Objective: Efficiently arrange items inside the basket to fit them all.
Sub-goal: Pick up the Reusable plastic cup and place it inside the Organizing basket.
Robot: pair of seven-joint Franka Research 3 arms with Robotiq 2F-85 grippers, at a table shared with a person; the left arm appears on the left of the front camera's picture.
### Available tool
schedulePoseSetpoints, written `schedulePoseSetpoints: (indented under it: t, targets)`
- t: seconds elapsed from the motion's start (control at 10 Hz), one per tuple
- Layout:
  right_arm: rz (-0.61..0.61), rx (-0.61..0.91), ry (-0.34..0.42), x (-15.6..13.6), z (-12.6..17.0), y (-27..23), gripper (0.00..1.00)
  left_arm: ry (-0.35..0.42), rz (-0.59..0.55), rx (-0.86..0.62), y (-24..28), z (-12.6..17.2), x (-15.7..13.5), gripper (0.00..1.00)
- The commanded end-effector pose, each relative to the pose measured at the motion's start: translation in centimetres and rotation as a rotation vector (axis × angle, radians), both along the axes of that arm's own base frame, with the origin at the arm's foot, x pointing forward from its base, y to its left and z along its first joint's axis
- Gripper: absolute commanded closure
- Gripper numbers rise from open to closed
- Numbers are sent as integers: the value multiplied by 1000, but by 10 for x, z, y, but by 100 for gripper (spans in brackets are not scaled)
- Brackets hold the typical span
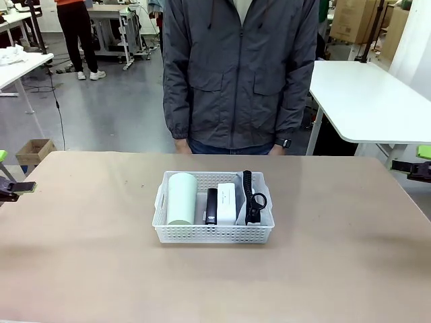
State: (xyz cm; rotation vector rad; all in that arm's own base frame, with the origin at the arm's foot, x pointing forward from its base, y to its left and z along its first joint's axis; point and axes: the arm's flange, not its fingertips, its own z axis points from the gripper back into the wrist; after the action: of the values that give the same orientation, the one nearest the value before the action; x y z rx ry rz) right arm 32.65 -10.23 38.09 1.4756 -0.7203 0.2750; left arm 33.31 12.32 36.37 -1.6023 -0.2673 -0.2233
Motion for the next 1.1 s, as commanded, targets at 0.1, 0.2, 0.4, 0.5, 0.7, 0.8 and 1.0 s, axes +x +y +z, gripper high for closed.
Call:
schedulePoseSetpoints:
  t: [0.1, 0.2, 0.4, 0.5, 0.7, 0.8, 1.0]
  targets:
    - [-4, 10, -14, -2, 3, 2, 0, -20, 4, -4, -3, 7, -7, 0]
    - [-4, 10, -14, -2, 3, 2, 0, -20, 4, -4, -3, 7, -7, 0]
    - [-4, 10, -14, -2, 3, 2, 0, -20, 4, -4, -3, 7, -7, 0]
    - [-4, 10, -14, -2, 3, 2, 0, -20, 4, -4, -3, 7, -7, 0]
    - [-4, 10, -14, -2, 3, 2, 0, -20, 4, -4, -3, 7, -7, 0]
    - [-4, 10, -14, -2, 3, 2, 0, -20, 4, -4, -3, 7, -7, 0]
    - [-4, 10, -14, -2, 3, 2, 0, -20, 4, -4, -3, 7, -7, 0]
